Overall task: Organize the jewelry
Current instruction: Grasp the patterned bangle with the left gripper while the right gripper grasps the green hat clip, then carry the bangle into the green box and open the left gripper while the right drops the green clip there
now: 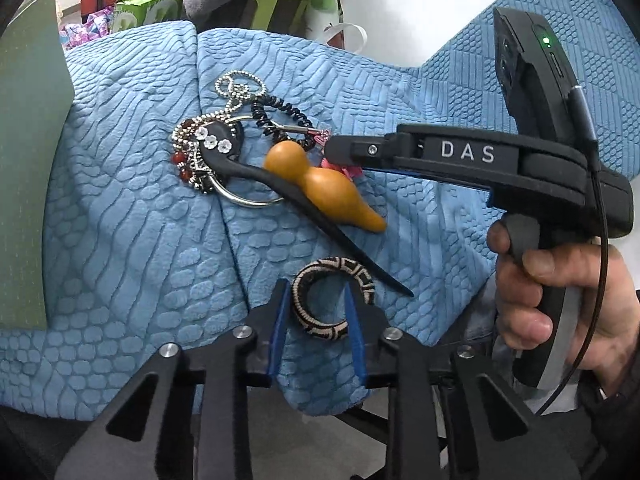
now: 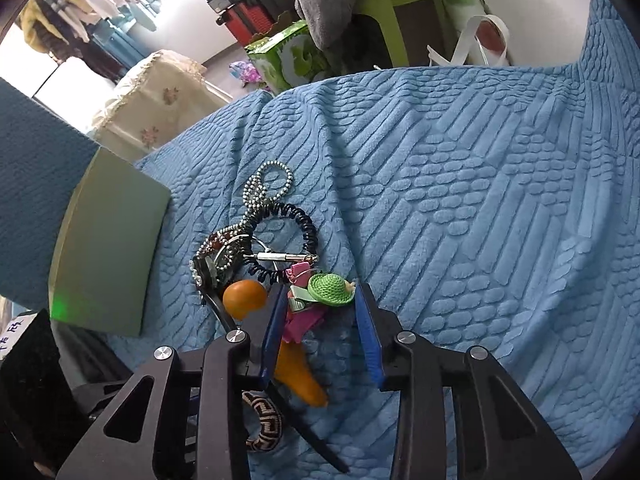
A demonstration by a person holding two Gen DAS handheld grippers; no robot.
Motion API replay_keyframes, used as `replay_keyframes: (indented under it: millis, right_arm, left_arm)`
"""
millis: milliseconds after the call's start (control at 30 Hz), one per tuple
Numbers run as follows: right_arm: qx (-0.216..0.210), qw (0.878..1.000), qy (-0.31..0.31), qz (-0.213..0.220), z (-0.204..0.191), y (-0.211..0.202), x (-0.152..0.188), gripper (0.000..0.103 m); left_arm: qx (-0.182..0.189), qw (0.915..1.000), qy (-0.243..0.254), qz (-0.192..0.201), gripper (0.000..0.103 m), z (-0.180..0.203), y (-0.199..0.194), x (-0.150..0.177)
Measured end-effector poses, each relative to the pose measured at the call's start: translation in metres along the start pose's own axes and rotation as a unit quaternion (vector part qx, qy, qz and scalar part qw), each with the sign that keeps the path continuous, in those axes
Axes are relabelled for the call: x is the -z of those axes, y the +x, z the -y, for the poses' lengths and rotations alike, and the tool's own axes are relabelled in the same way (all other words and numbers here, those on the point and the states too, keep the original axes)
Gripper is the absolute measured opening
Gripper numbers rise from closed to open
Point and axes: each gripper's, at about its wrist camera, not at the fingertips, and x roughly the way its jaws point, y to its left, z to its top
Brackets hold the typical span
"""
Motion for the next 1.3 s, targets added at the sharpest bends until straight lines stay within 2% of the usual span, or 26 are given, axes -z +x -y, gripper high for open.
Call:
replay_keyframes:
  millis: [67, 100, 567, 600, 700, 867, 1067, 1167, 1300]
  right_arm:
    - [0.002, 1.0, -0.004, 0.0, -0.001, 0.0, 0.0, 0.031]
    - [0.003, 1.0, -0.008, 0.0, -0.001, 0.0, 0.001, 0.031]
    - [0.069, 0.995, -0.064, 0.021, -0.026, -0.024, 0.021, 0.031]
    - [0.068, 0.996, -0.063, 0.019, -0.028, -0.026, 0.024, 0.031]
    - [0.065, 0.996, -0.062, 0.02, -0.034, -0.034, 0.029, 0.031]
    - [0.06, 0.996, -0.058, 0.04, -0.053, -0.055, 0.039, 0.031]
    - [0.054, 0.995, -0.059, 0.066, -0.084, -0.08, 0.047, 0.031]
    - [0.046, 0.993, -0.071, 0.082, -0.104, -0.096, 0.045, 0.031]
    - [0.033, 0.99, -0.081, 0.112, -0.131, -0.121, 0.037, 0.031]
  left_arm:
    - [-0.022, 0.9998, -0.002, 0.001, 0.008, -0.001, 0.0, 0.0]
    - [-0.023, 0.9997, -0.005, 0.002, 0.006, -0.002, 0.002, -0.002]
    - [-0.017, 0.9992, -0.021, 0.03, 0.006, -0.014, -0.026, -0.008]
    - [-0.014, 0.9991, -0.02, 0.034, 0.006, -0.014, -0.035, -0.006]
    - [-0.039, 0.9984, -0.001, 0.042, 0.006, -0.011, -0.05, -0.009]
    - [-0.067, 0.9944, 0.009, 0.082, 0.006, -0.014, -0.094, -0.012]
    - [-0.063, 0.9924, -0.001, 0.106, 0.006, -0.017, -0.129, -0.018]
    - [-0.096, 0.9878, 0.002, 0.123, 0.006, -0.013, -0.15, -0.025]
    - [-0.101, 0.9818, 0.0, 0.161, 0.006, -0.012, -0.186, -0.032]
